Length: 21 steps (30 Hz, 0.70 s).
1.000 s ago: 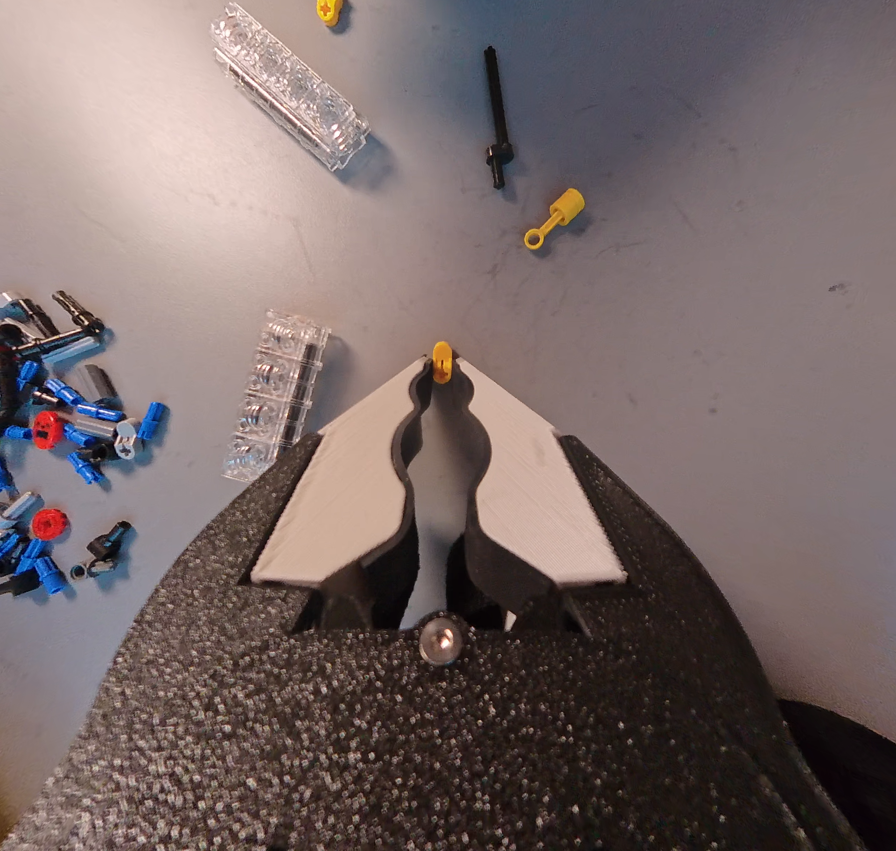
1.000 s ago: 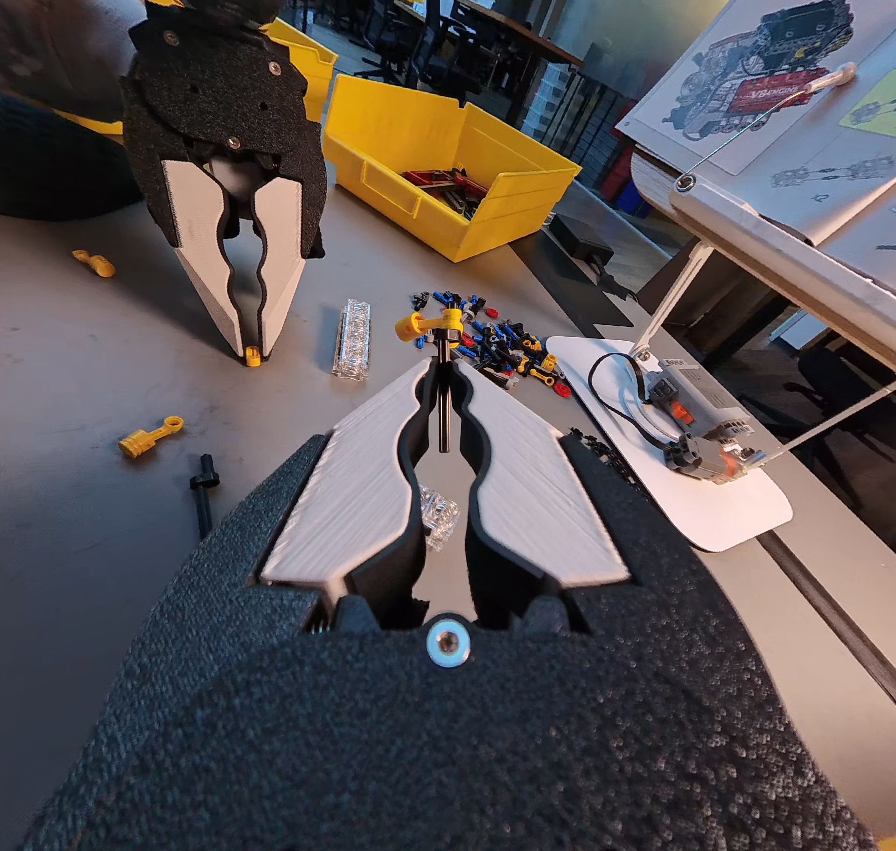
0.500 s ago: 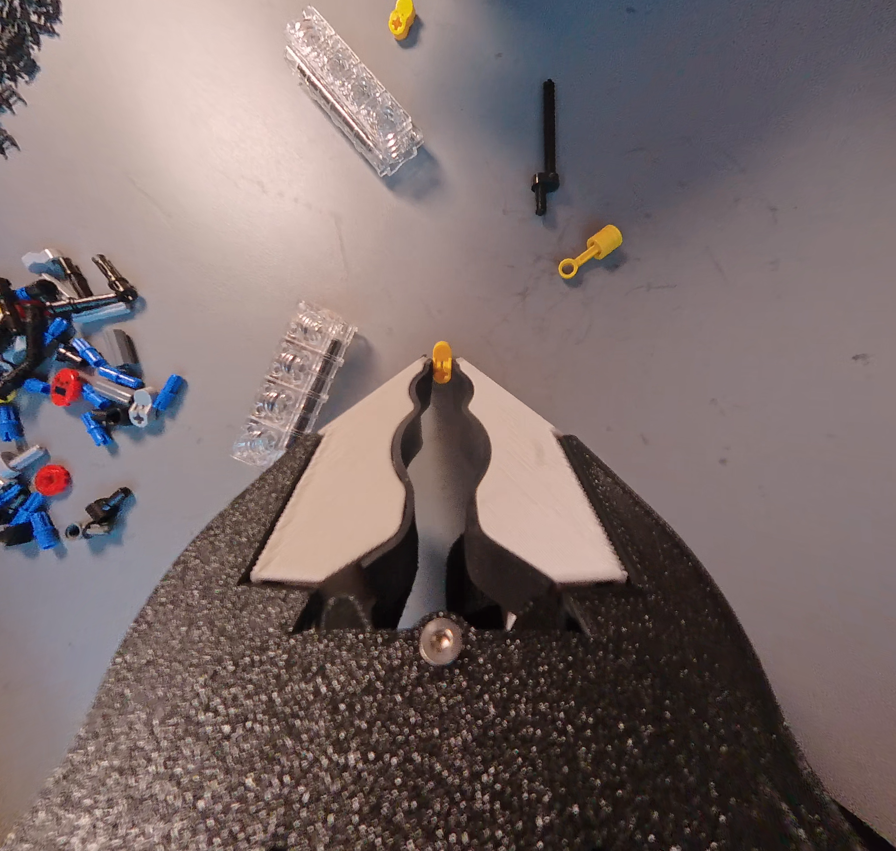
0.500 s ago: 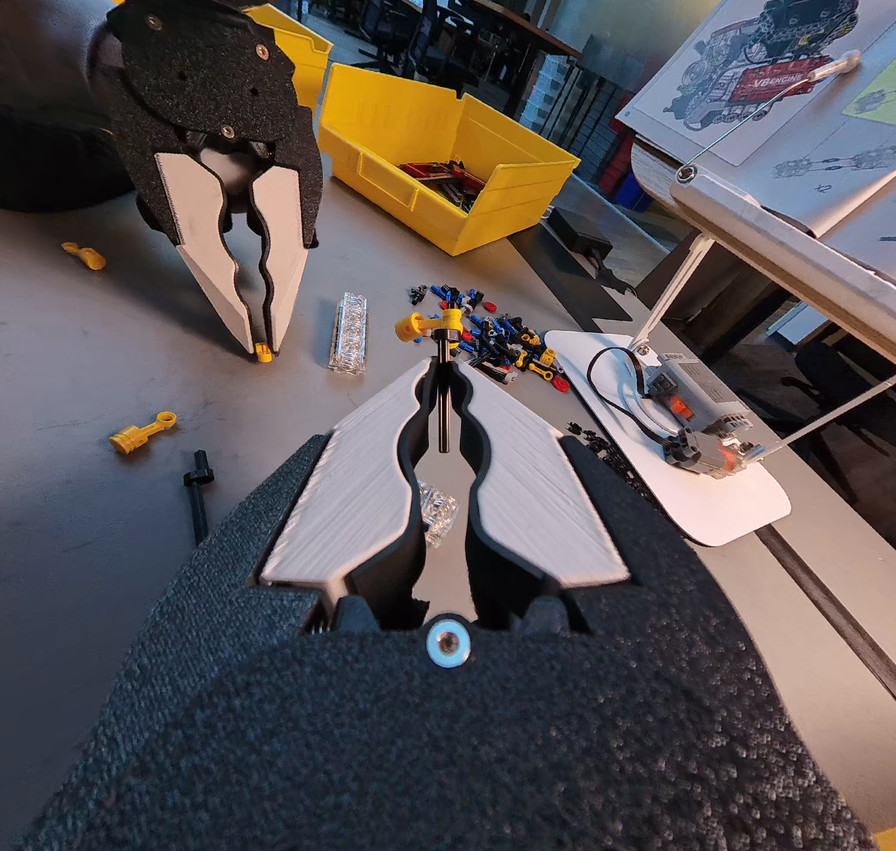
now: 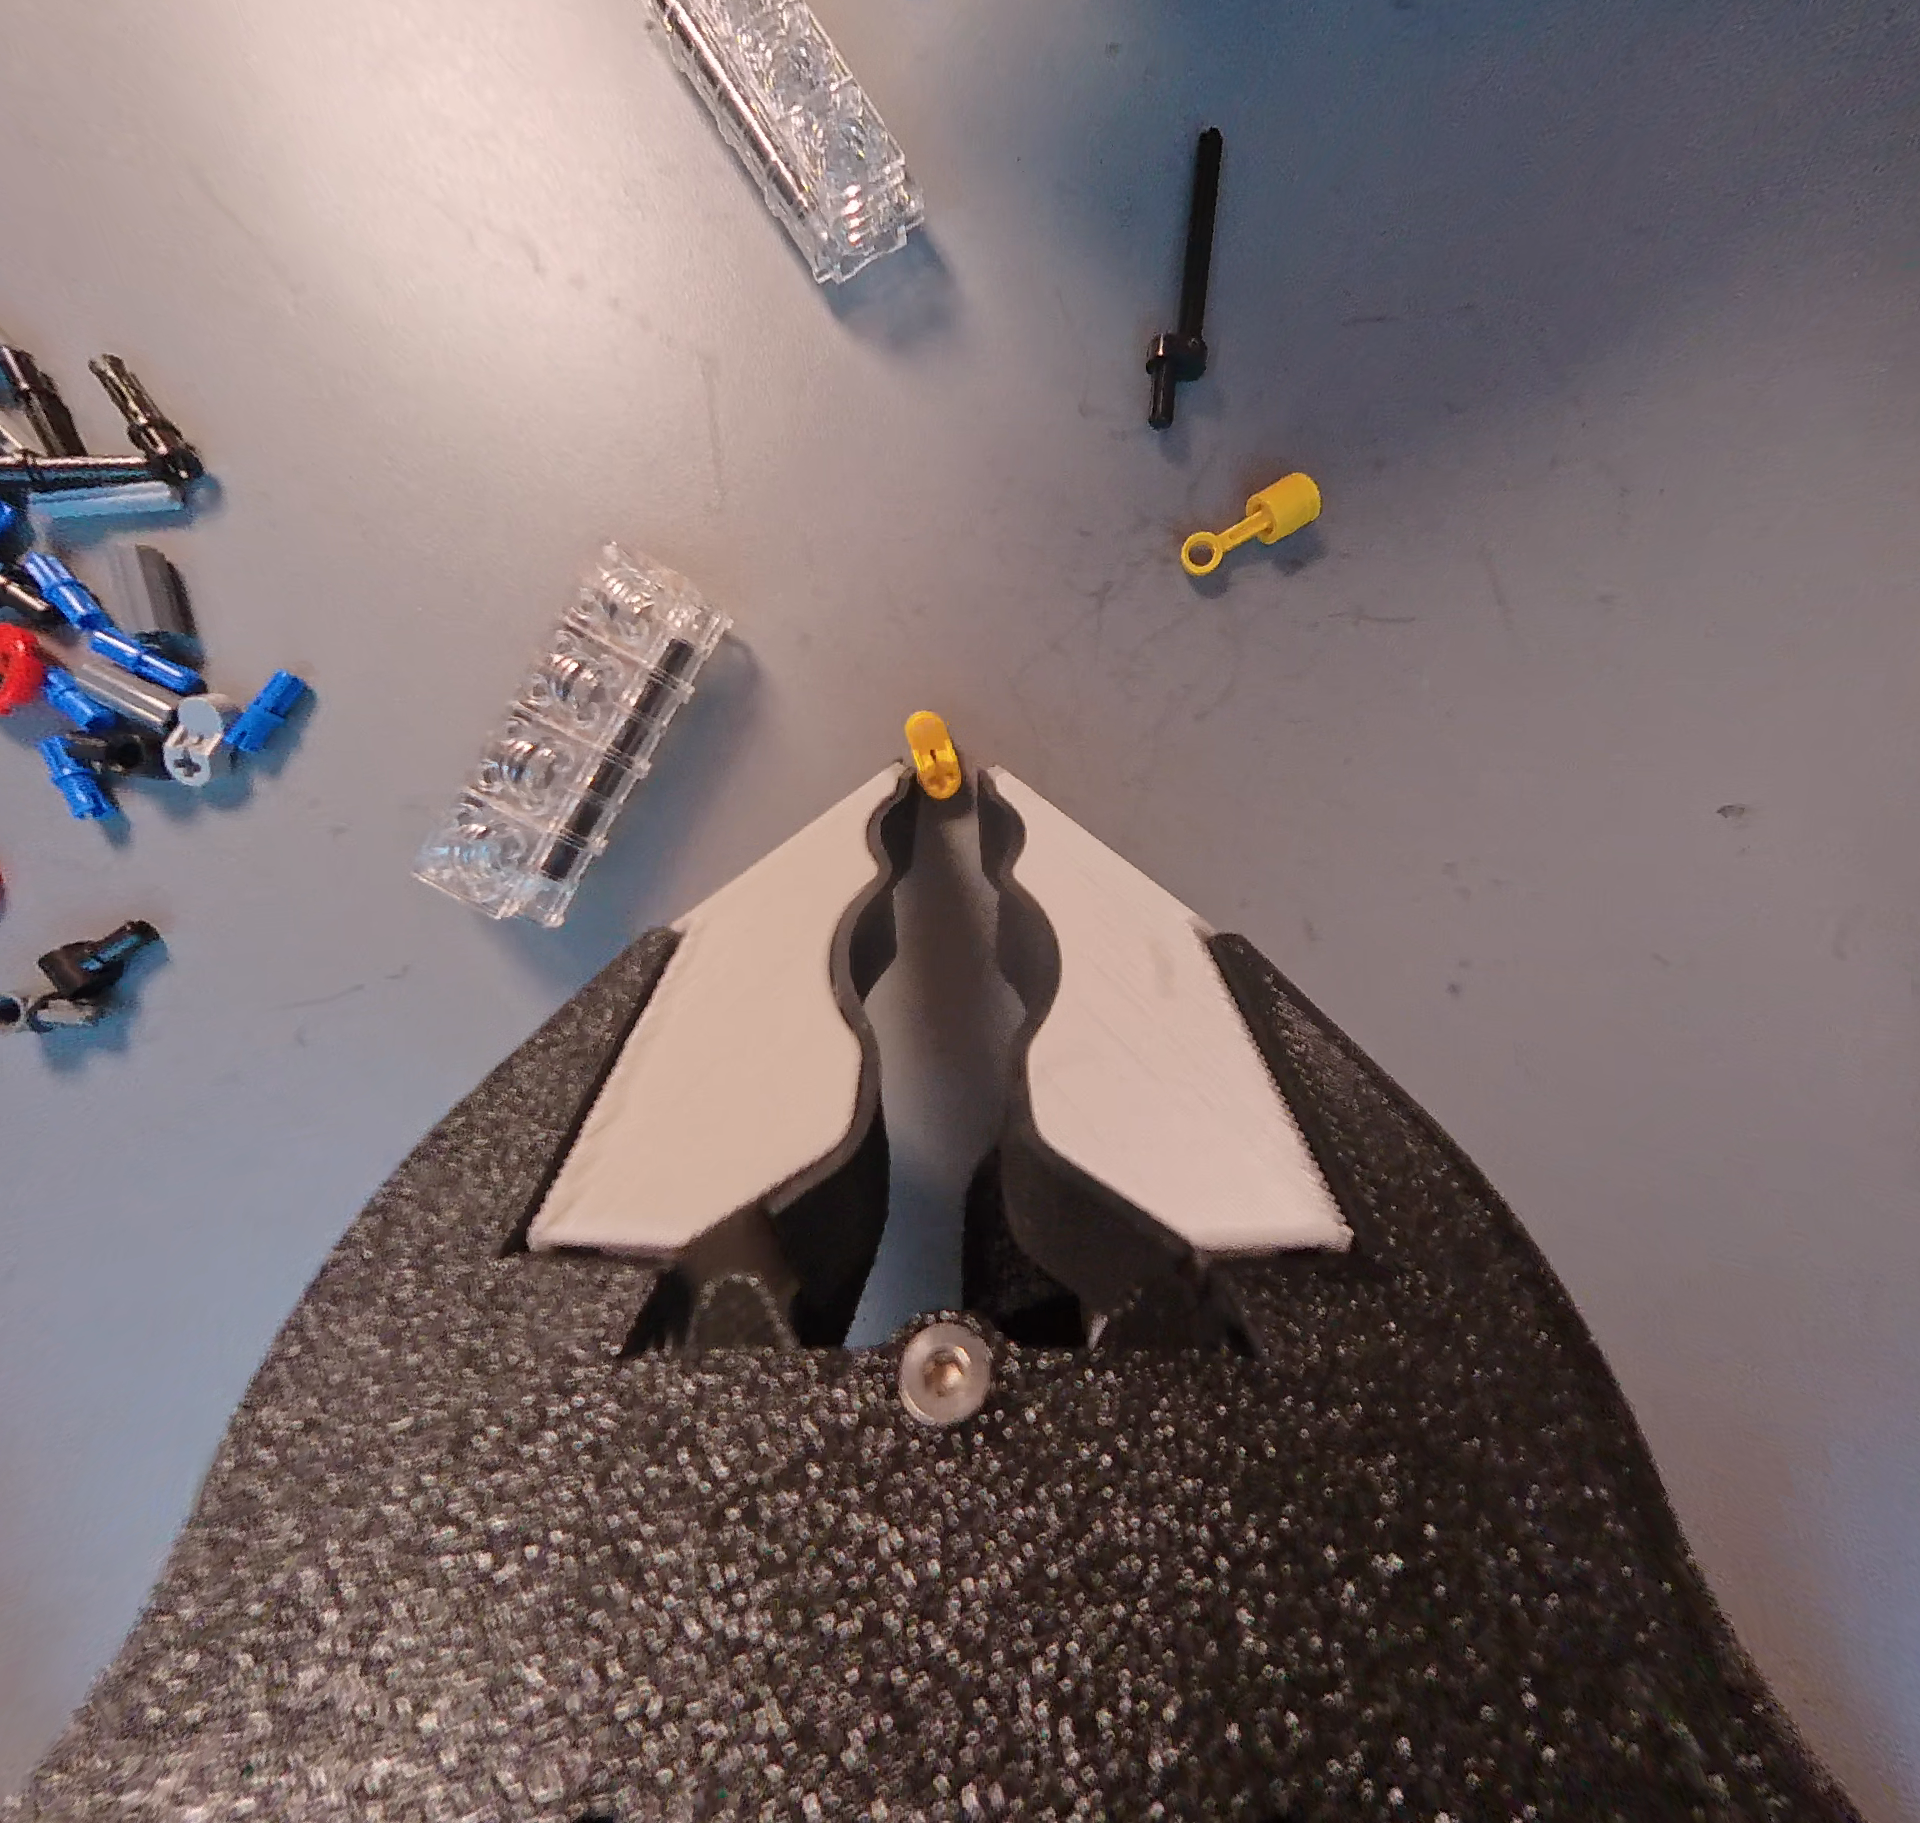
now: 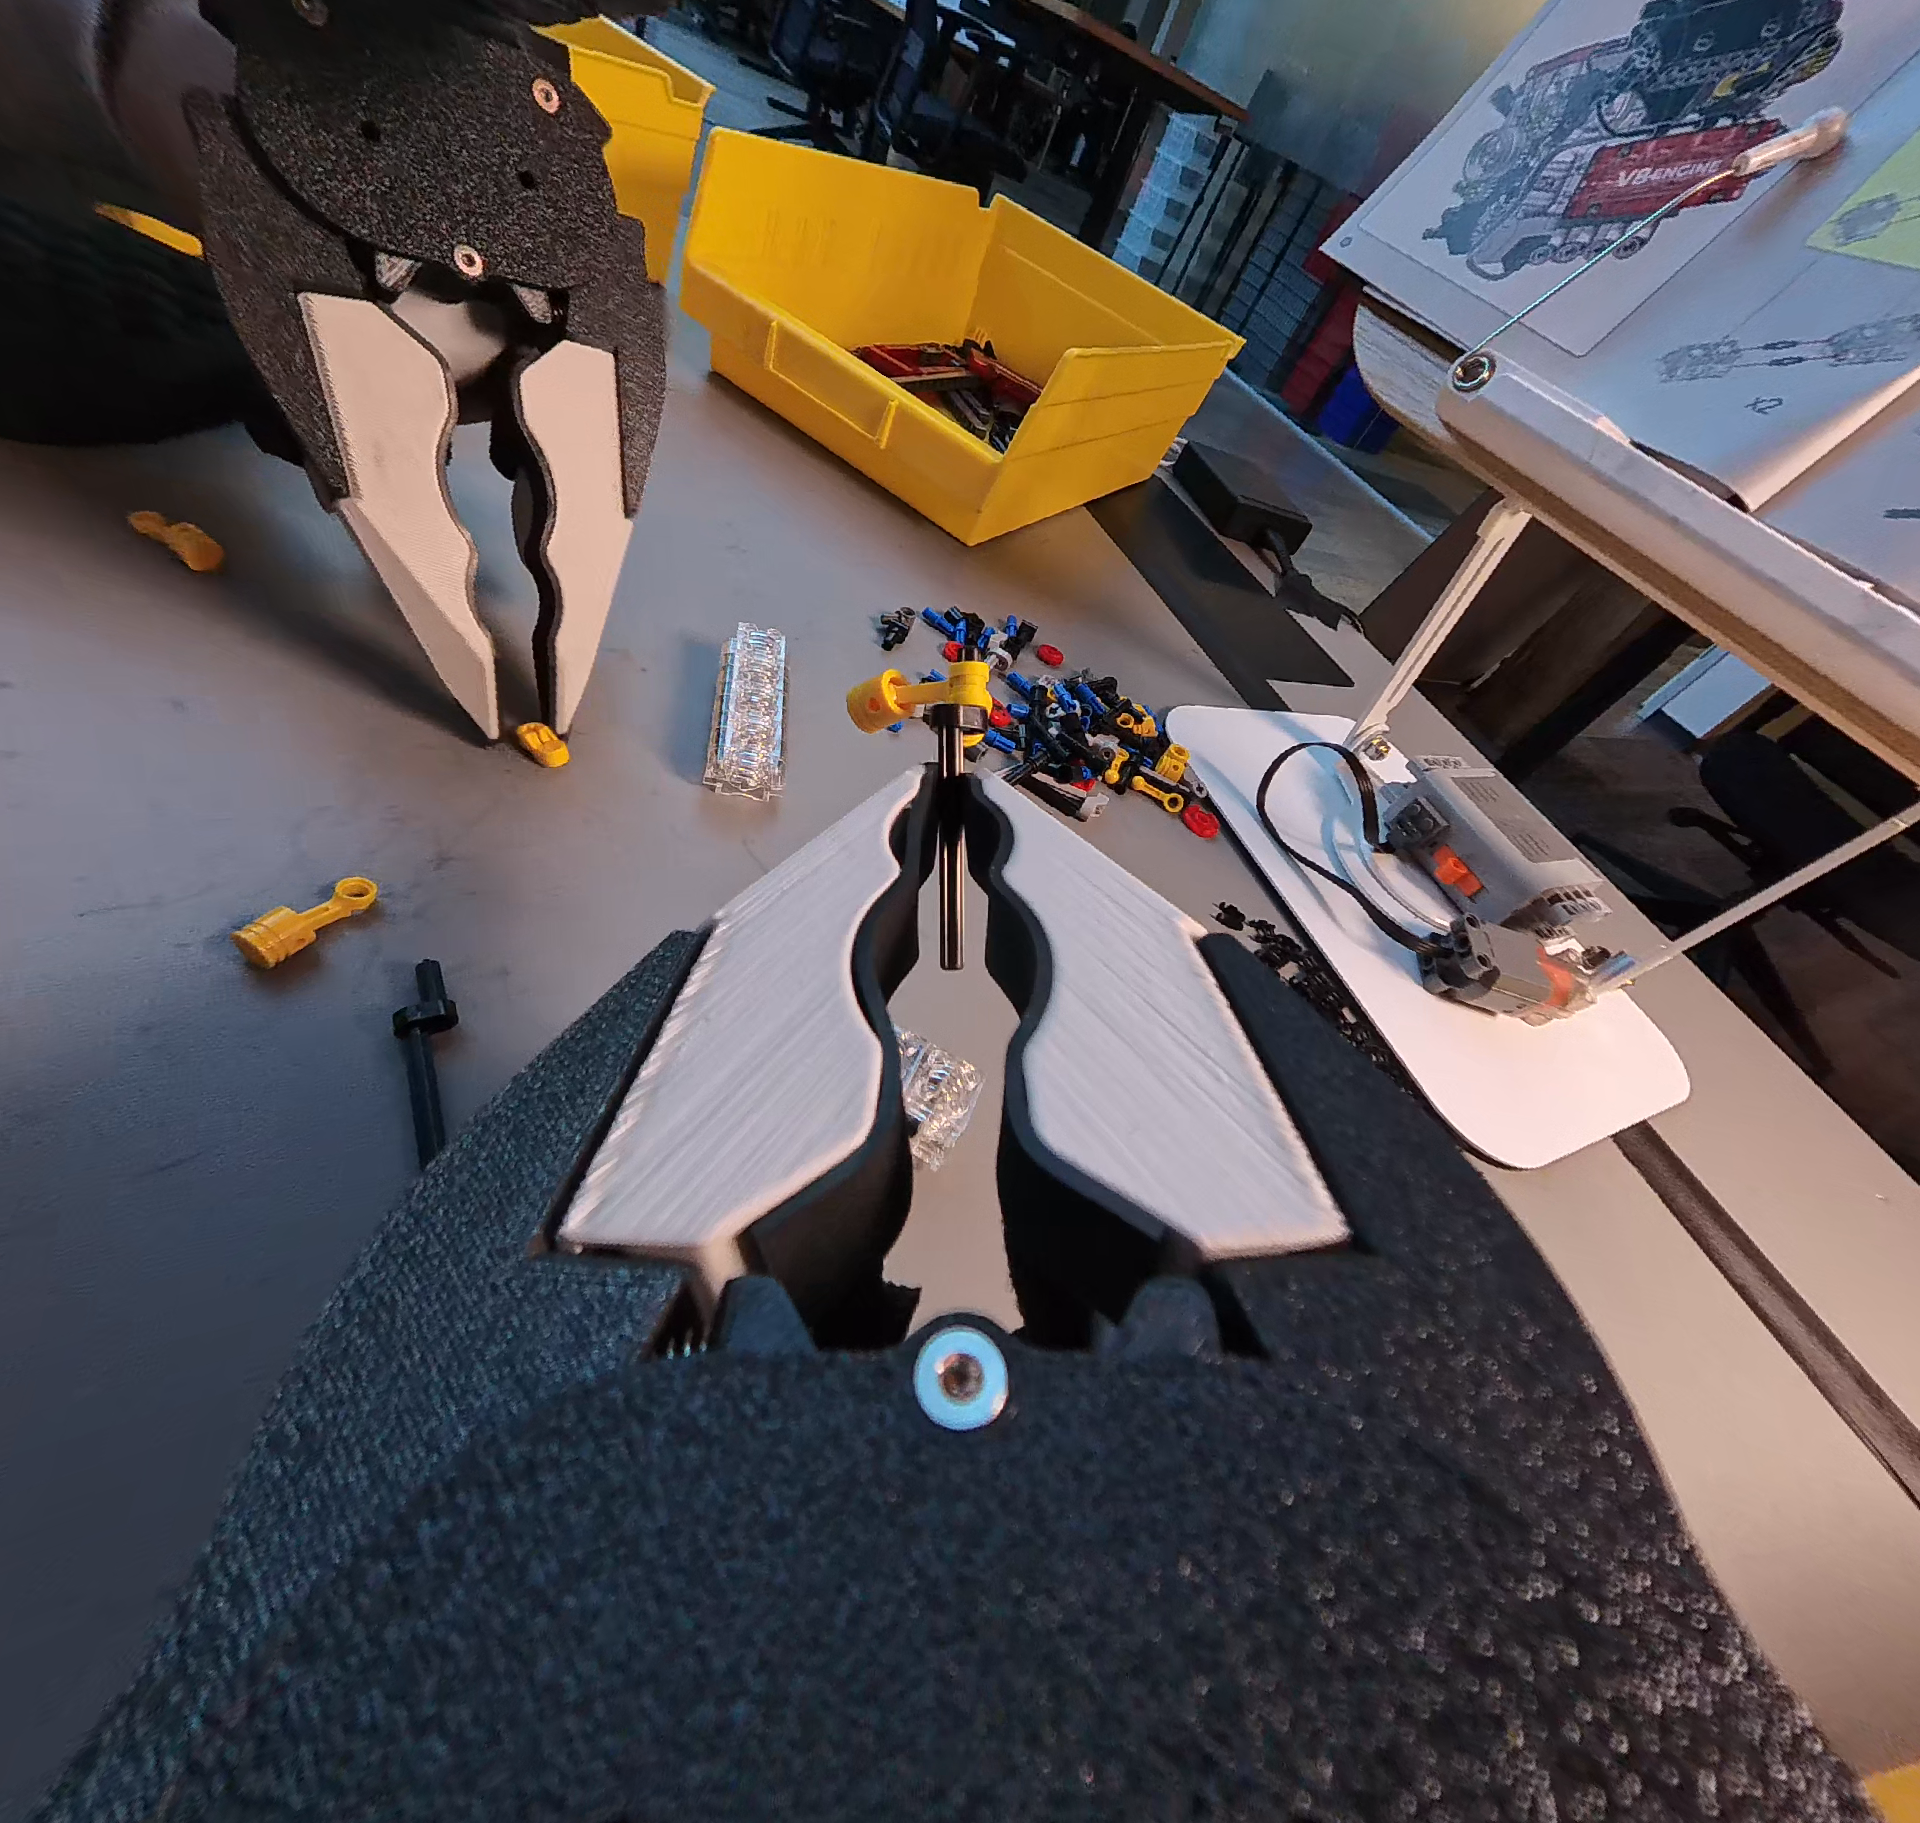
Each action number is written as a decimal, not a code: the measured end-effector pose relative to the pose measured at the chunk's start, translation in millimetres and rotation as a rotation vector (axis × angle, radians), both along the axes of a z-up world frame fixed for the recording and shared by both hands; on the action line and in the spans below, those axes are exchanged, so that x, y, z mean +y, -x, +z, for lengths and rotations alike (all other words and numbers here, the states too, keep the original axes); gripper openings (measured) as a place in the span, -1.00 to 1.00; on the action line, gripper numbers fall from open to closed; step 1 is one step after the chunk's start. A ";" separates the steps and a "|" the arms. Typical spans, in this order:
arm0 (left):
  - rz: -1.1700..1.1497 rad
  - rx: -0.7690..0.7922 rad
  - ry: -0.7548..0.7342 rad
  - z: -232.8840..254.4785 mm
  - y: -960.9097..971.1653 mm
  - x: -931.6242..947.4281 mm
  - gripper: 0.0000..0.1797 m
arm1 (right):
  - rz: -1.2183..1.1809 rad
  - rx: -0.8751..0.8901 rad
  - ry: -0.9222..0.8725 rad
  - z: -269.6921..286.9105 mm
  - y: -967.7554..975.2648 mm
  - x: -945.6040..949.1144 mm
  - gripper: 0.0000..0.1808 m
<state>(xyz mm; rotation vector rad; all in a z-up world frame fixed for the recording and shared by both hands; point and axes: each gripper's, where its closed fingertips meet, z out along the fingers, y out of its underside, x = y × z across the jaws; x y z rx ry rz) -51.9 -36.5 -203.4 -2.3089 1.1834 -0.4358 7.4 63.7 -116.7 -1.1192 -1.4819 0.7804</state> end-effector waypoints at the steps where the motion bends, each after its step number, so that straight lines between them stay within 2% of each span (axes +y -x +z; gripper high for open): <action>1: 0.006 -0.002 0.005 0.1 0.5 -1.8 -0.89 | 0.001 -0.001 0.000 -0.1 0.0 -0.1 -0.96; 9: -0.017 -0.065 0.019 2.5 -12.6 -15.2 -0.89 | 0.002 -0.001 0.000 0.0 -0.4 -0.4 -0.97; 15: -0.084 0.000 -0.064 9.9 -1.4 -6.2 -0.89 | 0.001 0.000 0.000 0.3 -0.7 -0.4 -0.95; 21: -0.284 0.134 -0.116 11.2 7.8 2.2 -0.88 | -0.002 -0.004 -0.004 -0.1 -1.1 0.1 -0.96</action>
